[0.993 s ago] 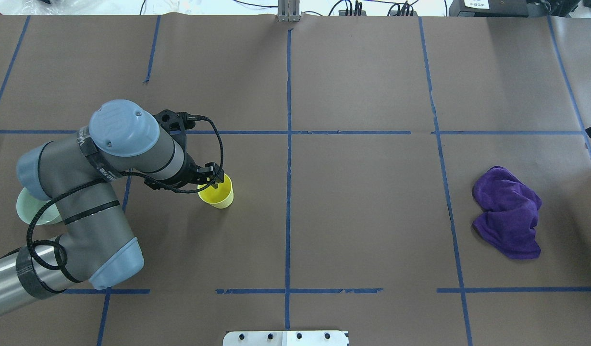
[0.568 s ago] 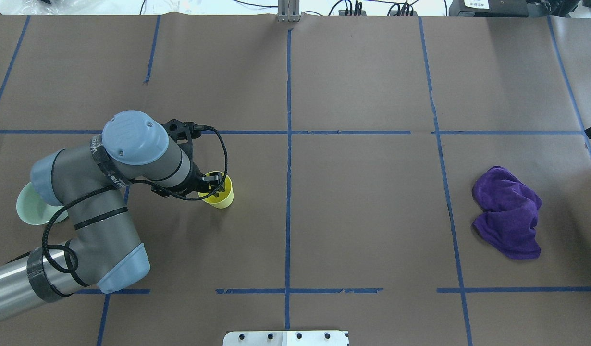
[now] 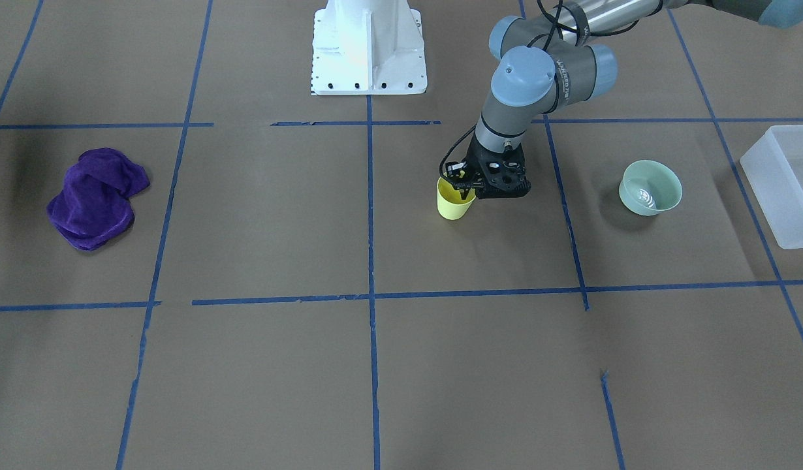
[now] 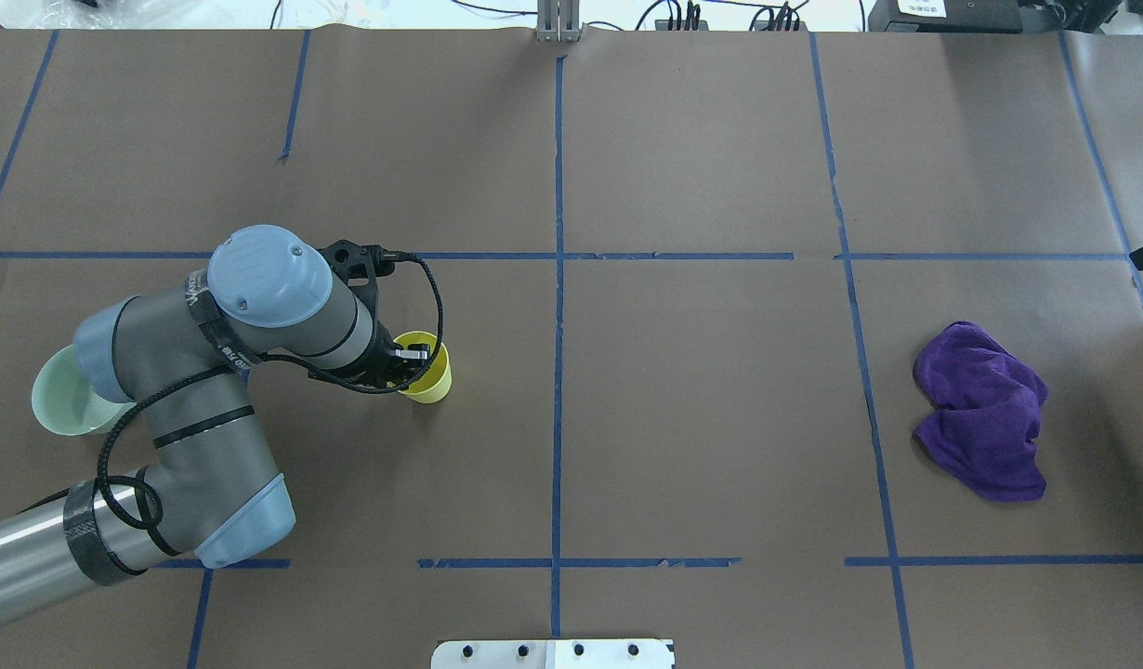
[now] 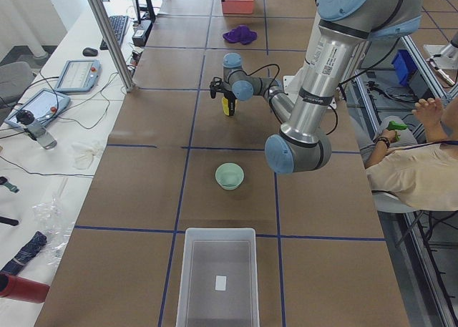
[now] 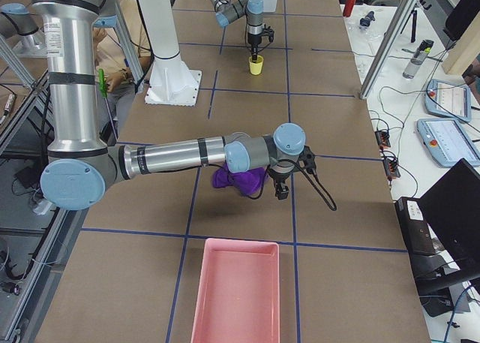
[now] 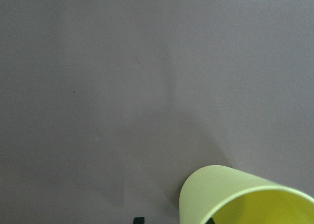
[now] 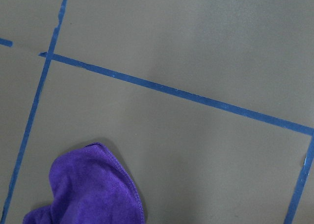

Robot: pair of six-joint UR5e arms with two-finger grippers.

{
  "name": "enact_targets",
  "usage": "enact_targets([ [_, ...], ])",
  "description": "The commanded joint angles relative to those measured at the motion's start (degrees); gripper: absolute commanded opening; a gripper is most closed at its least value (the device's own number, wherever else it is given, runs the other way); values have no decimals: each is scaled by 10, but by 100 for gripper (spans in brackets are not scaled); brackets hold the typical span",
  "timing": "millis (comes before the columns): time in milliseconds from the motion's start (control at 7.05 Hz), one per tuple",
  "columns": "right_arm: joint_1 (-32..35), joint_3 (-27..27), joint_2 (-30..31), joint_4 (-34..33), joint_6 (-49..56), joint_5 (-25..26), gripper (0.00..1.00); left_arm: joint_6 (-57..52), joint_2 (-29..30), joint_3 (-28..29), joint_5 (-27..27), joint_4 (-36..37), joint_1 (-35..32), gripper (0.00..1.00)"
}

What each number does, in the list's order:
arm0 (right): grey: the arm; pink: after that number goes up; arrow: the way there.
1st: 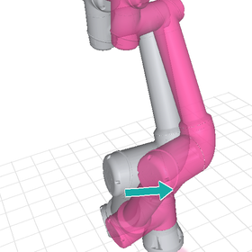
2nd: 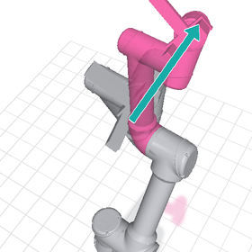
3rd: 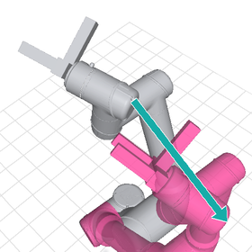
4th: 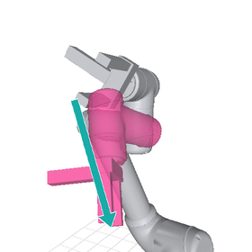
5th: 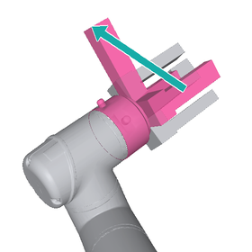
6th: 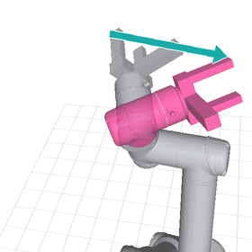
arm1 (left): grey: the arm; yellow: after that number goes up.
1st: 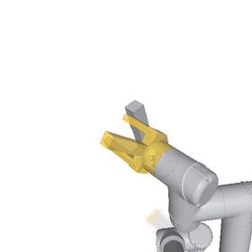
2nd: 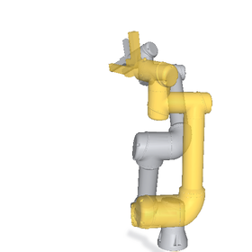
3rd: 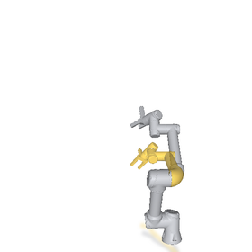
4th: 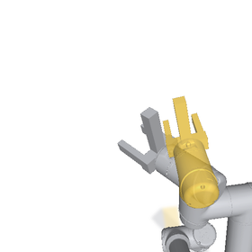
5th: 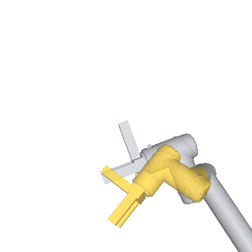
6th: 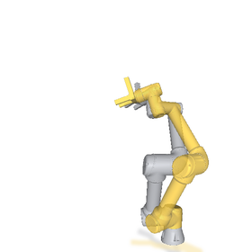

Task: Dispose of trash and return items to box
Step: 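Lift the yellow cup with the left gripper and carry it off the table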

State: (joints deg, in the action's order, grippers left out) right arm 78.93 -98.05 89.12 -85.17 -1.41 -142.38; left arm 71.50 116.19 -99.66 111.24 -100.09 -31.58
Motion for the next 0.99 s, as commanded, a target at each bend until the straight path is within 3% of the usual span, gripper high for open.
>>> enact_targets([
  [0, -2, 1, -1, 0, 1, 0, 100, 3, 0, -22, 5, 0, -2, 0],
  [142, -2, 2, -2, 0, 0, 0, 100, 3, -3, -70, 2, 1, -17, 0],
  [426, -3, 3, -4, 0, 0, 0, 100, -50, -46, -145, 6, 8, -154, 0],
  [568, -7, 2, -4, 0, 0, 1, 100, -155, -118, -178, 17, 12, -187, 0],
  [851, -8, 1, -4, 0, 0, 0, 100, -415, -223, -180, 76, 1, -310, 0],
])
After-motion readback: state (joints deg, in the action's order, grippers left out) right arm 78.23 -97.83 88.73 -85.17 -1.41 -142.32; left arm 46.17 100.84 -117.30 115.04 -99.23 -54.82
